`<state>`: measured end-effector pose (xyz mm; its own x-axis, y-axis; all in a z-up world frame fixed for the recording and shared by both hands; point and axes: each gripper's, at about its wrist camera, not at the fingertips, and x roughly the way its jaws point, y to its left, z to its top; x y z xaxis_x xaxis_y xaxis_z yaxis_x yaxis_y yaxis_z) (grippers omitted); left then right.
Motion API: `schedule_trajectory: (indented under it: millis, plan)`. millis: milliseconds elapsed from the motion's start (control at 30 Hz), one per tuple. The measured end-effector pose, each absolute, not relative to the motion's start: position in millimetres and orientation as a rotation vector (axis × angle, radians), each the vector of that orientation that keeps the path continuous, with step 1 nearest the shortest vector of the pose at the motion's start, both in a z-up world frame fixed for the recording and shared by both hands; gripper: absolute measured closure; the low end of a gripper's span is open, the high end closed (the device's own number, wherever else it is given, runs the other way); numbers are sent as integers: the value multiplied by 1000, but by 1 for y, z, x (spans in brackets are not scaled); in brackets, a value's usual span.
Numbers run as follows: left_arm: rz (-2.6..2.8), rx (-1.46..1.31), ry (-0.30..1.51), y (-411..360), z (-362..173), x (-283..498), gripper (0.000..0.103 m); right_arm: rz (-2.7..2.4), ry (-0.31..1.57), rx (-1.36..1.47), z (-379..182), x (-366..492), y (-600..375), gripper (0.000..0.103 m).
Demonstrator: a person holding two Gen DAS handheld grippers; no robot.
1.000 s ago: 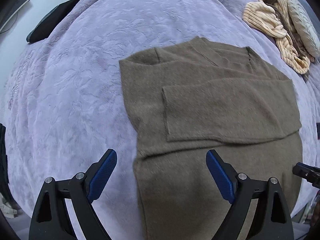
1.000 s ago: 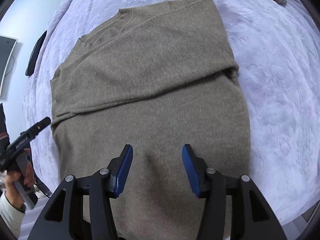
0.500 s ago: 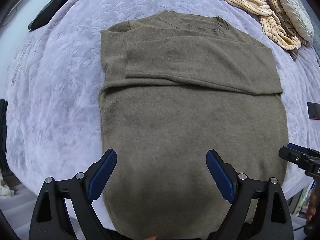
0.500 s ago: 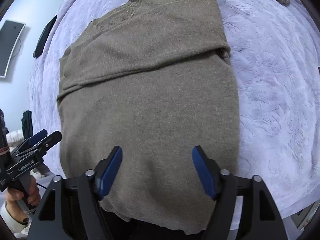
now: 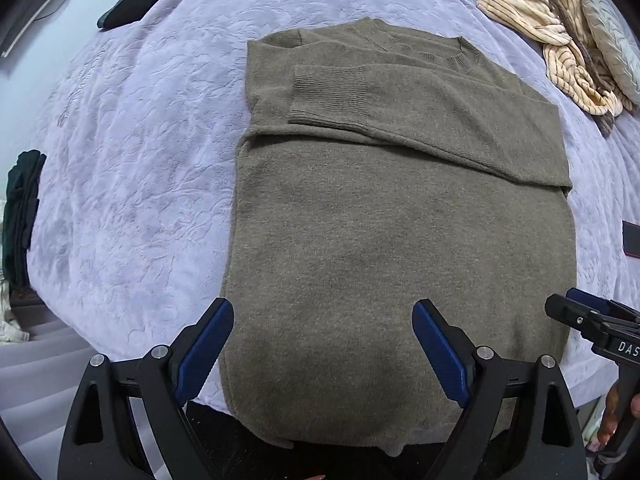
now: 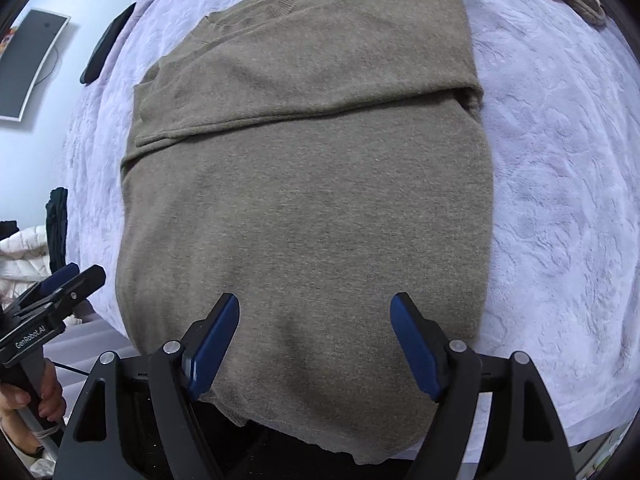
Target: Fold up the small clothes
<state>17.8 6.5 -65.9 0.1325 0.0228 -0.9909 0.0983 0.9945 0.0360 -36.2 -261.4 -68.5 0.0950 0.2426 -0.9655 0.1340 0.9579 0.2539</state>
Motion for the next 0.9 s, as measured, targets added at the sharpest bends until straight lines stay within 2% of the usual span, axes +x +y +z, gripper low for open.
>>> schedule_trajectory:
  millis: [367,900]
  plan:
    - [-110,107,1413,20,-61,1,11,38,1451,377,-64,-59,-244,22]
    - [-151,74,1448,87,-86,-56,11,-23,1455,402,-75,-131,-193,22]
